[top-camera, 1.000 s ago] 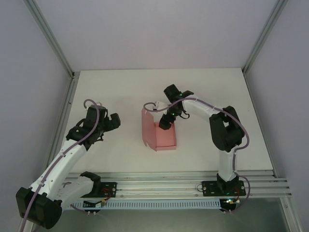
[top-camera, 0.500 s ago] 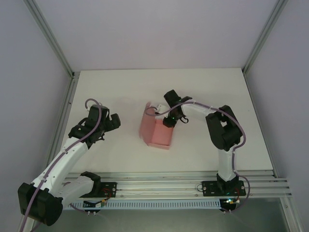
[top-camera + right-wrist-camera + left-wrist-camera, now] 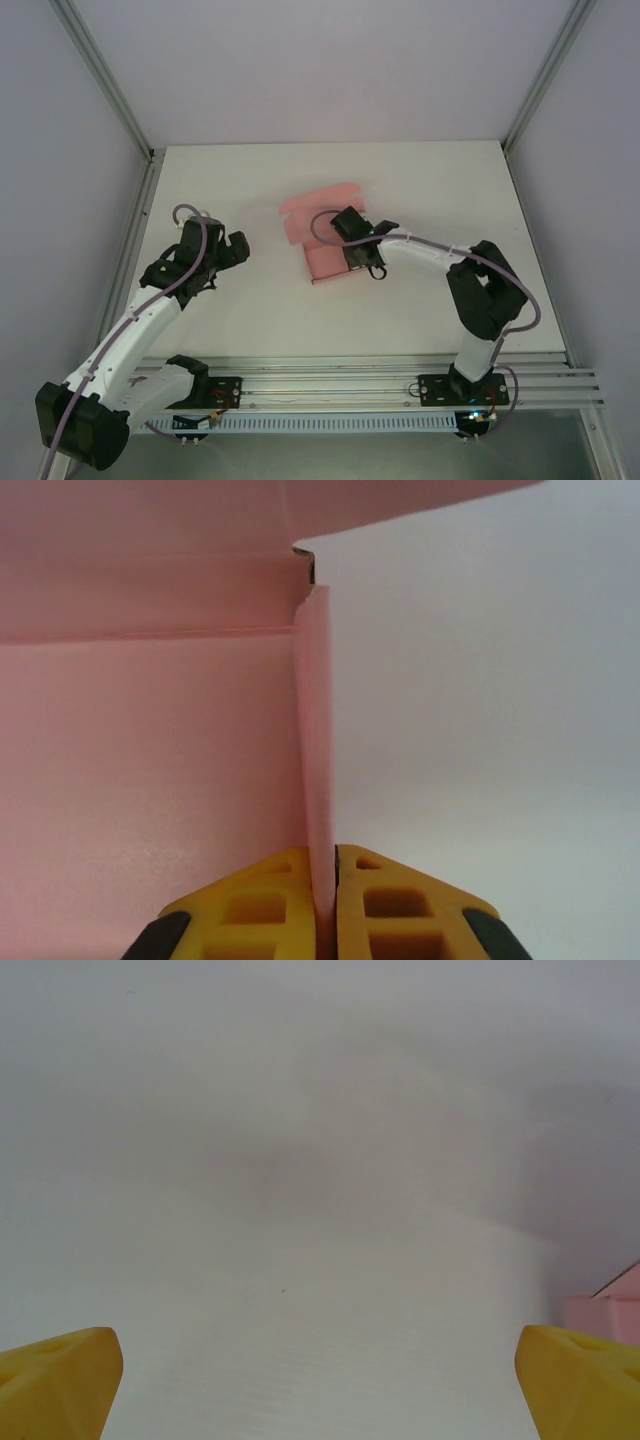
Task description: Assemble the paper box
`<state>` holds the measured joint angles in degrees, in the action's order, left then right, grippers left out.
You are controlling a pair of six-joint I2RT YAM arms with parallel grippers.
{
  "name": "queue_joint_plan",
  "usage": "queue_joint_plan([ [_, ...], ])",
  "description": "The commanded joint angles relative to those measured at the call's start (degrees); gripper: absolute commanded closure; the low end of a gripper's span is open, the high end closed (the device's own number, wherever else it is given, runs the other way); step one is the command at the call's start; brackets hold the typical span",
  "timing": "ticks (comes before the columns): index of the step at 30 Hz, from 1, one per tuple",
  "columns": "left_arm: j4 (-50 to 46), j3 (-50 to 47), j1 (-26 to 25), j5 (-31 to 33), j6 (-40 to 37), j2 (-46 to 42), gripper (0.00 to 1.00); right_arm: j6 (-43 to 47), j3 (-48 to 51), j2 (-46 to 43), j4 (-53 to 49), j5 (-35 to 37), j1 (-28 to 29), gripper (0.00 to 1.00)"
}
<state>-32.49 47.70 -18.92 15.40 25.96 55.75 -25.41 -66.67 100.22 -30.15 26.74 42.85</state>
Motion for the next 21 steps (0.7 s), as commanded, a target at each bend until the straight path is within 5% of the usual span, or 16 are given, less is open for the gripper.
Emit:
queue_joint_plan([
  [1, 4.1, -1.0, 0.4, -3.4, -0.6, -0.2, 0.0, -17.5, 1.4, -0.8, -2.1, 5.2, 1.8, 0.96],
  [11, 13.5, -2.8, 0.4, -16.9, -4.0, 4.7, 0.0, -23.8, 1.6, 0.0, -3.3, 4.1, 3.0, 0.89],
  [17, 18.0, 0.3, 0.4, -26.0, -10.5, 9.4, 0.0, -19.7, 1.4, -4.2, -5.5, 4.8, 2.9, 0.69],
  [21, 19.3, 3.5, 0.4, -28.5, -15.4, 14.8, 0.0, -12.3, 2.0, -9.9, -4.6, 3.9, 1.0, 0.43],
])
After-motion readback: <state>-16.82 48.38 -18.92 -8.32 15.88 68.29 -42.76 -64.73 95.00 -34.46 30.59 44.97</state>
